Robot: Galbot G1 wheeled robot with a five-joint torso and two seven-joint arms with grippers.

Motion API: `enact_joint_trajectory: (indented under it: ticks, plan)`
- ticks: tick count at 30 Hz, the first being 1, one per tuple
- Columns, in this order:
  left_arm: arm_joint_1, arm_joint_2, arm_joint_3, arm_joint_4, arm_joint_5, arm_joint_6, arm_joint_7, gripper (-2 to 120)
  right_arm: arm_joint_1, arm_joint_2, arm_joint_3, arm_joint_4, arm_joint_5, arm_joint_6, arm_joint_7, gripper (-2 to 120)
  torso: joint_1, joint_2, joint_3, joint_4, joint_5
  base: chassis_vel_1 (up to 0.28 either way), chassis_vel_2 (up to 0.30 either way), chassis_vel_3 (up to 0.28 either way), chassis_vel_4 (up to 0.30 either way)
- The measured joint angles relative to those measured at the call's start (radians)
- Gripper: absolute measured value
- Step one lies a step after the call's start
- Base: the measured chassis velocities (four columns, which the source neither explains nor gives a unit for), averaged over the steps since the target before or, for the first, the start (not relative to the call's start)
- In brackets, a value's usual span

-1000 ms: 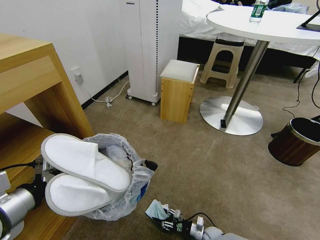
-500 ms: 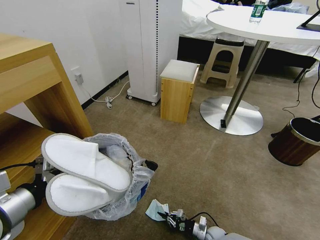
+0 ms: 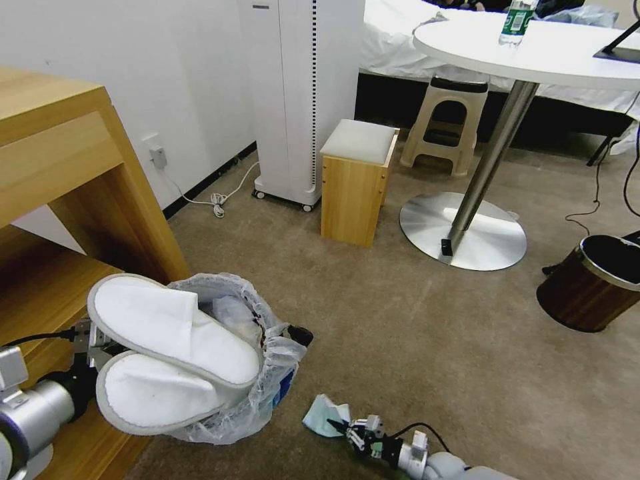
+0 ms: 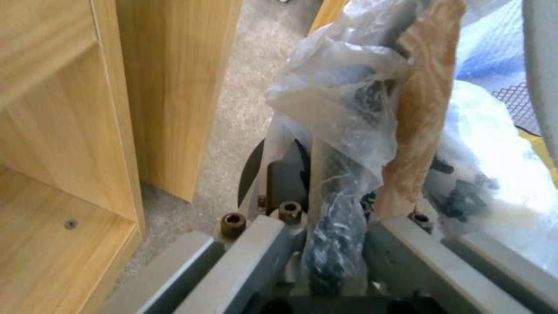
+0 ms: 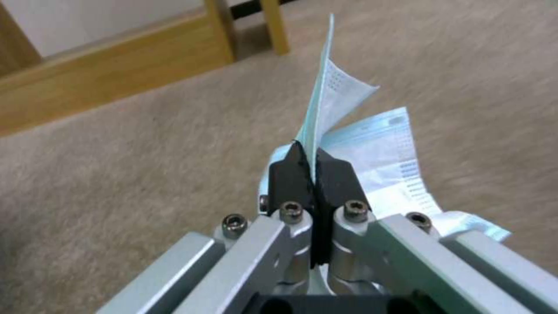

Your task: Pick up the trash bin and place the garbage on the floor into it.

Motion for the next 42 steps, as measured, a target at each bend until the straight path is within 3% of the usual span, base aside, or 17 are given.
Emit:
enact_joint_trajectory:
  ticks: [11,19,26,33,42]
  plan:
    - [0.004,0.009,0.083,0.031,0.084,0.002,0.035,0,0.03,-0.153,0.08,0.228,-0.021,0.001,0.059,0,0.0,0.0,0.0,0.0002,0.0001,0.0,0.0,0.0,0.0]
    - [0.003,0.028,0.116,0.059,0.101,0.005,0.042,0,0.052,-0.215,0.129,0.372,-0.035,0.001,0.101,0,0.0,0.0,0.0,0.0002,0.0001,0.0,0.0,0.0,0.0]
    - [0.001,0.05,0.133,0.076,0.114,0.006,0.055,0,0.121,-0.271,0.133,0.546,-0.077,0.001,0.211,0,0.0,0.0,0.0,0.0003,0.0003,0.0,0.0,0.0,0.0]
    - [-0.003,0.06,0.146,0.088,0.126,0.006,0.062,0,0.183,-0.322,0.139,0.655,-0.111,0.001,0.304,0,0.0,0.0,0.0,0.0004,-0.0001,0.0,0.0,0.0,0.0]
    - [-0.003,0.062,0.171,0.097,0.149,0.006,0.065,0,0.199,-0.374,0.168,0.733,-0.125,-0.001,0.331,0,0.0,0.0,0.0,0.0002,0.0002,0.0,0.0,0.0,0.0]
